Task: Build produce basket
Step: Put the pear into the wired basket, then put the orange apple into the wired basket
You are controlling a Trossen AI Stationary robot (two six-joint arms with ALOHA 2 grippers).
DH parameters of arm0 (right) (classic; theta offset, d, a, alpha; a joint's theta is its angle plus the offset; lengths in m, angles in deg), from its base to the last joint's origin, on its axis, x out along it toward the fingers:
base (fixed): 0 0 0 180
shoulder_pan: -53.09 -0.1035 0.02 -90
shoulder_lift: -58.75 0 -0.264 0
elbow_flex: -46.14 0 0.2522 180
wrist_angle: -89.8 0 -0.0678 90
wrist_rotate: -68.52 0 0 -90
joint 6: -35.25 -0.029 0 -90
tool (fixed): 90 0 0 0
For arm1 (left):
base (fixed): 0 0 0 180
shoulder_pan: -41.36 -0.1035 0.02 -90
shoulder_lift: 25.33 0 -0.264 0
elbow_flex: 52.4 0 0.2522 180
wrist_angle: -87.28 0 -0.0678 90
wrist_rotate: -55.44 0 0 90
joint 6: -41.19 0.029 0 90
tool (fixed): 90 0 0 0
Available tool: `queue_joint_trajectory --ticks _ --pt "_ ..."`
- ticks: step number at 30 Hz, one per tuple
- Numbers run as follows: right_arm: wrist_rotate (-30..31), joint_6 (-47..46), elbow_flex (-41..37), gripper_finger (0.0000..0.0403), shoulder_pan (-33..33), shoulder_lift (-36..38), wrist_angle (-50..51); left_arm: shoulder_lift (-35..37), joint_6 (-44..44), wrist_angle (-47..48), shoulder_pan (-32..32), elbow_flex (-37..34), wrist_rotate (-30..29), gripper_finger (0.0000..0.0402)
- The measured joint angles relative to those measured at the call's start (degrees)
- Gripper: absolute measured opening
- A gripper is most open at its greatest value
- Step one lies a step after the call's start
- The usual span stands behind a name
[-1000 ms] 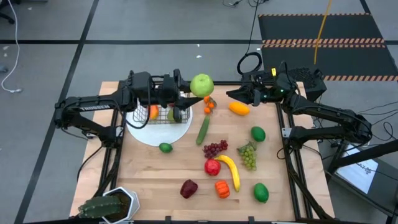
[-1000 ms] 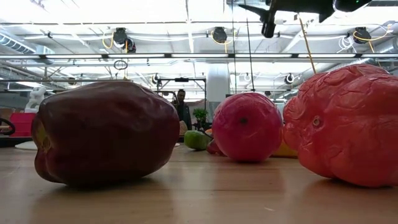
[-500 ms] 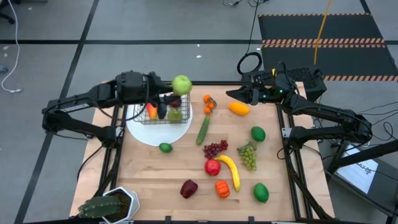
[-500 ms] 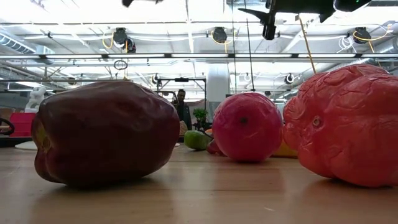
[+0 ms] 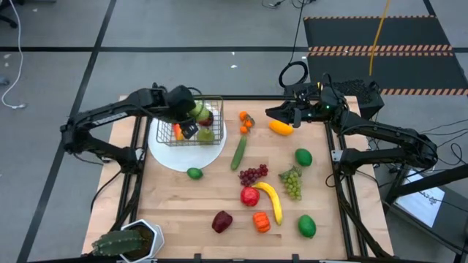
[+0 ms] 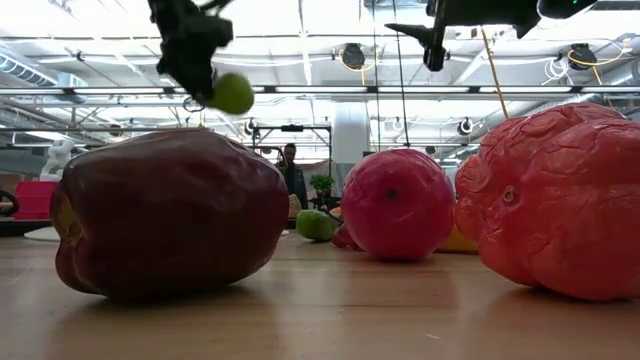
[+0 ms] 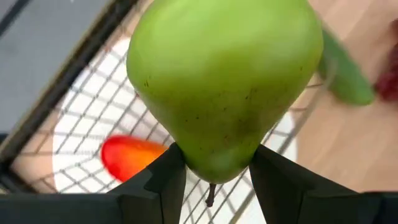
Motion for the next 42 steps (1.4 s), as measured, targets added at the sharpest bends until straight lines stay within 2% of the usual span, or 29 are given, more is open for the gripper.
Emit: queue_joint_trajectory --ticks 2,11,15,22,25,32,35,38,42 --pt "-0.38 0.19 0.00 0.0210 0.02 0.00 0.19 -1.86 -0.01 0.45 -1.11 0.01 0.05 0.0163" --pt "-9.13 1.28 0.00 0.0210 2.37 0.00 1.79 -8.95 0.04 8.01 -4.38 0.02 4.66 0.0163" --pt "-11.88 2.35 0.00 0.0210 3.93 0.00 2.06 -11.48 -0.52 11.57 -5.24 0.02 4.53 0.0163" --pt "-14.84 5.22 0.00 0.0210 6.16 0.00 3.24 -14.40 0.59 11.95 -5.84 0.02 4.40 0.0164" --pt "-15.04 6.06 0.00 0.0210 6.40 0.00 3.40 -14.83 -1.66 12.11 -6.26 0.02 3.28 0.0179" --pt "-14.98 8.61 0.00 0.0210 6.40 0.00 3.42 -14.66 -4.65 14.19 -6.71 0.02 3.46 0.0265" --pt "-14.89 9.96 0.00 0.0210 6.40 0.00 3.43 -14.68 -5.09 15.82 -6.83 0.02 4.06 0.0288" --pt "-14.67 10.38 0.00 0.0210 6.38 0.00 3.91 -14.33 -7.63 17.25 -6.88 0.02 6.45 0.0290" --pt "-11.94 7.68 -0.02 0.0210 6.36 -0.02 6.65 -12.12 -11.27 17.72 -7.07 0.02 8.26 0.0263"
